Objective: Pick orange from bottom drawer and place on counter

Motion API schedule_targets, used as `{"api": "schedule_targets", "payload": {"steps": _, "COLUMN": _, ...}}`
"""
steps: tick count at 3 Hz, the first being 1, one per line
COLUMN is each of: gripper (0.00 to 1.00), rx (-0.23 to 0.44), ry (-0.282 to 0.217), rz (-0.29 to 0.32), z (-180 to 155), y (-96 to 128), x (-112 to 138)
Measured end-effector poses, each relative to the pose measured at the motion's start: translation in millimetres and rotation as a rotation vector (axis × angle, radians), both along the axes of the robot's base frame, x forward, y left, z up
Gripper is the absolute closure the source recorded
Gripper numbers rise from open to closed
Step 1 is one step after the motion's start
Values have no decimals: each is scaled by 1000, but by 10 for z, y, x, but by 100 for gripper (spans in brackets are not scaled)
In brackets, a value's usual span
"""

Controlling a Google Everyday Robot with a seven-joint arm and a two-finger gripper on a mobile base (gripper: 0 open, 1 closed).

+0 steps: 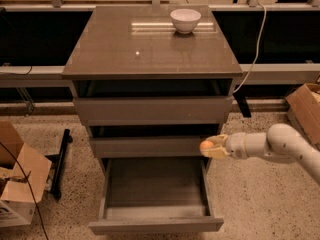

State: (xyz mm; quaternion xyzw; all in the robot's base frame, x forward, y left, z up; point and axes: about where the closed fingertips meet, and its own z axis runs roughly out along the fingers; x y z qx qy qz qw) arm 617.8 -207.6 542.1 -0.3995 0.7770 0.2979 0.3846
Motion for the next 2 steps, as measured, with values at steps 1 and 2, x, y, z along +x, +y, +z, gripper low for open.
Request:
{"api": "schedule_targets", "payload": {"steps": 1, "gripper": 100, "rx": -83, "ry": -95, "rz": 114, "z": 939, "y": 147, "x": -64}}
{"api": "schedule_targets", "payload": {"steps": 2, "gripper": 100, "rx": -179, "ry": -284, "rz": 173, "z": 2290, "y": 344, "x": -69}}
